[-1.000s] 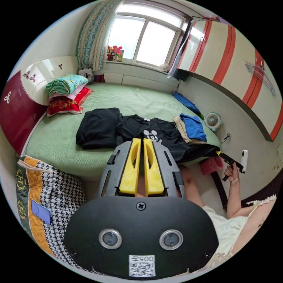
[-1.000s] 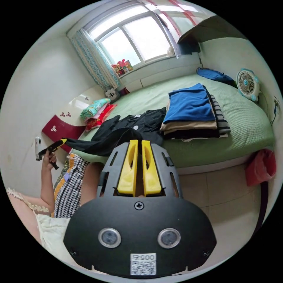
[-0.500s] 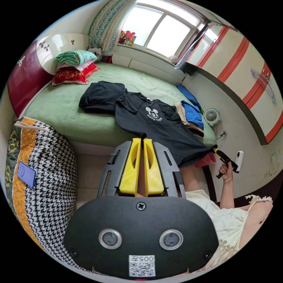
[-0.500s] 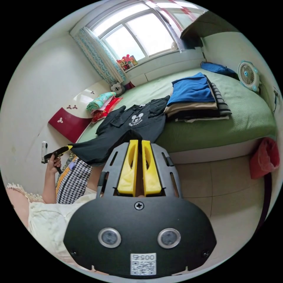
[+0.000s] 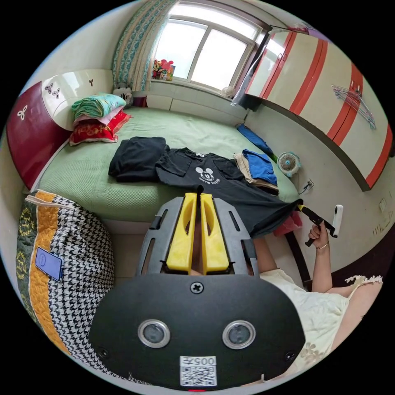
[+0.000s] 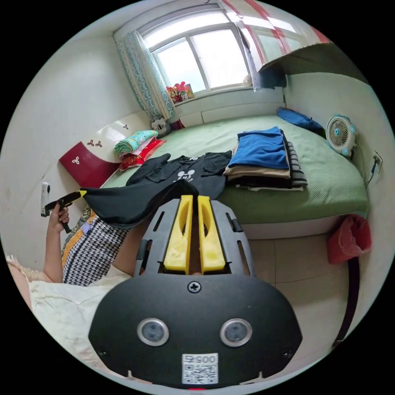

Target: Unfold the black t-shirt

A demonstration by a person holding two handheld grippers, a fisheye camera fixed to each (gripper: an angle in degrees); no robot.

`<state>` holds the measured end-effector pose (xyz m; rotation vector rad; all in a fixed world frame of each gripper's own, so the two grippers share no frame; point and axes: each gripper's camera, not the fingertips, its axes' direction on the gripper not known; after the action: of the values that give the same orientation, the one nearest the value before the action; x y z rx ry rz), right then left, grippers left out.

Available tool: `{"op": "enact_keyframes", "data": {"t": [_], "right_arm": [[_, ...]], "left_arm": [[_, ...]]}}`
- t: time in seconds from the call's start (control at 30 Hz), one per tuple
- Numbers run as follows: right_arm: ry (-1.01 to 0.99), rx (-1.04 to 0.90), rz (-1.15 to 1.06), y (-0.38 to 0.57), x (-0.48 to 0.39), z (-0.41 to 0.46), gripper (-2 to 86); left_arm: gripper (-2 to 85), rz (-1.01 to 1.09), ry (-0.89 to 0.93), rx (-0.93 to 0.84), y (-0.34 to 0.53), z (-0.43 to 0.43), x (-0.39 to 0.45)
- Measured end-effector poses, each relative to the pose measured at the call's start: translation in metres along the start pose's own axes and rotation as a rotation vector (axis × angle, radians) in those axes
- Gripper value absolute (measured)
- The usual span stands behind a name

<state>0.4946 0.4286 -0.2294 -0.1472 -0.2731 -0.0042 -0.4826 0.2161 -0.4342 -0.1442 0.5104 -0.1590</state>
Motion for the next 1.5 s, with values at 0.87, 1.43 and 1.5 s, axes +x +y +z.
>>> {"op": "enact_keyframes", "data": {"t": [0.87,1.43,1.5], "right_arm": [[-0.071,-0.318,-0.159,-0.127,-0.075,0.202,7.7],[-0.054,-0.497,-0.200,-0.171,-0.146,0.226,8.3],[-0.065,-0.519,-0.205,-0.172,-0.151,0.224,8.7]], "left_arm": [[5.9,0.052,0.030,-0.296,-0.054,0.218,0.036],[6.4,0.137,0.024,-0.443,-0.066,0.318,0.085],[6.3,0.144,0.019,-0.450,-0.067,0.321,0.087]]}}
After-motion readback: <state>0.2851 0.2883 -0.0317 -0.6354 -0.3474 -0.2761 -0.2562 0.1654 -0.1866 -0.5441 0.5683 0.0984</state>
